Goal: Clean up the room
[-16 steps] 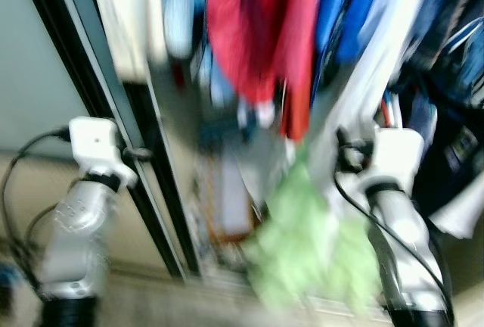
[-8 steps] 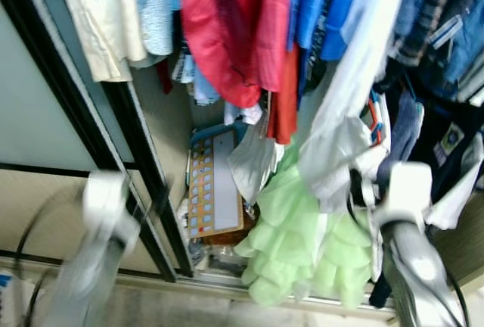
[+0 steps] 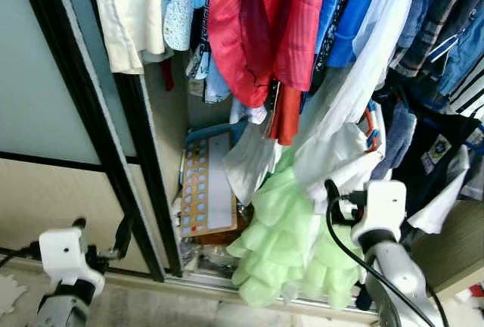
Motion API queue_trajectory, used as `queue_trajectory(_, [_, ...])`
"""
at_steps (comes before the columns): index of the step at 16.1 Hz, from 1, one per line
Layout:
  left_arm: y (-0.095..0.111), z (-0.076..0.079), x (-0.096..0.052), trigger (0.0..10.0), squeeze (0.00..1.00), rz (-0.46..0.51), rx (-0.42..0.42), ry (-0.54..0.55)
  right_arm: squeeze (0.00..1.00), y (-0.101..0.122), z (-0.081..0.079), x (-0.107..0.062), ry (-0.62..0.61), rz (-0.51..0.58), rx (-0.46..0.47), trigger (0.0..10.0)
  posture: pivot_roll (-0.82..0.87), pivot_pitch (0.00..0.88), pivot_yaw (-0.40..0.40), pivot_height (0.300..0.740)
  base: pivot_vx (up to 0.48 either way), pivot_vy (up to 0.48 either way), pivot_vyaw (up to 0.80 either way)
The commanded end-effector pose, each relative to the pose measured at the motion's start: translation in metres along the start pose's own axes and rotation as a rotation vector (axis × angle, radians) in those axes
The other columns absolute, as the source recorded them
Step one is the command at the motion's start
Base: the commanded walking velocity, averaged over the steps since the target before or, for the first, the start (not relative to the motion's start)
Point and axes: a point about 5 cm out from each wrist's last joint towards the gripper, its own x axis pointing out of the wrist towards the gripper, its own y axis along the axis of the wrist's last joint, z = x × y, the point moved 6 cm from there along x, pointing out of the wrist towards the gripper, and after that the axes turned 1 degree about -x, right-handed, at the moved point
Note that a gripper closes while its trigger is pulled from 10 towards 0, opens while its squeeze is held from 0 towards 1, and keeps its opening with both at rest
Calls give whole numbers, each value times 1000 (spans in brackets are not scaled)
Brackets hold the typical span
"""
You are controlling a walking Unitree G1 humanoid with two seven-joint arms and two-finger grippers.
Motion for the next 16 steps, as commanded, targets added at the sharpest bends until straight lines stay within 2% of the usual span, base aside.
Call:
queue_trajectory(1, [8, 11, 5, 10000, 0, 31, -3, -60, 0, 5, -2, 4, 27, 37, -46, 10000, 59, 0, -15, 740, 0, 0, 0])
queue_trajectory(3, [16, 23, 11, 10000, 0, 57, 37, -140, 0, 14, 1, 7, -9, 96, 31, 10000, 65, 0, -22, 740, 0, 0, 0])
queue_trajectory(4, [25, 30, 20, 10000, 0, 81, 78, -175, 0, 13, 4, 10, -21, 93, 3, 10000, 78, 0, -45, 740, 0, 0, 0])
queue_trajectory(5, [32, 37, 27, 10000, 0, 102, 80, -206, 0, 9, 5, 11, -36, 77, 25, 10000, 73, 0, -56, 740, 0, 0, 0])
queue_trajectory(6, [35, 39, 34, 10000, 0, 120, 133, -158, 0, 9, 5, 12, -35, 83, 33, 10000, 64, 0, -53, 740, 0, 0, 0])
queue_trajectory(7, [38, 38, 38, 10000, 0, 149, 156, -114, 0, 12, 8, 12, -54, 103, -7, 10000, 53, 0, -49, 740, 0, 0, 0])
queue_trajectory(9, [43, 37, 35, 10000, 0, 199, 133, -100, 0, 8, 15, 7, -89, 109, 5, 10000, 43, 0, -25, 740, 0, 0, 0])
queue_trajectory(10, [39, 35, 28, 10000, 0, 213, 117, -88, 0, 3, 19, 3, -107, 106, 12, 10000, 35, 0, 8, 740, 0, 0, 0])
queue_trajectory(11, [28, 34, 16, 10000, 0, 189, 40, -112, 0, -1, 22, -3, -120, 107, 29, 10000, 24, 0, 22, 740, 0, 0, 0])
queue_trajectory(14, [12, 19, 10, 10000, 0, 161, 62, -22, 0, -3, 20, -6, -99, 99, 6, 10000, 7, 0, 14, 740, 0, 0, 0])
queue_trajectory(16, [8, 16, 8, 10000, 0, 150, 54, -21, 0, -9, 24, -7, -111, 79, -3, 10000, 4, 0, 9, 740, 0, 0, 0])
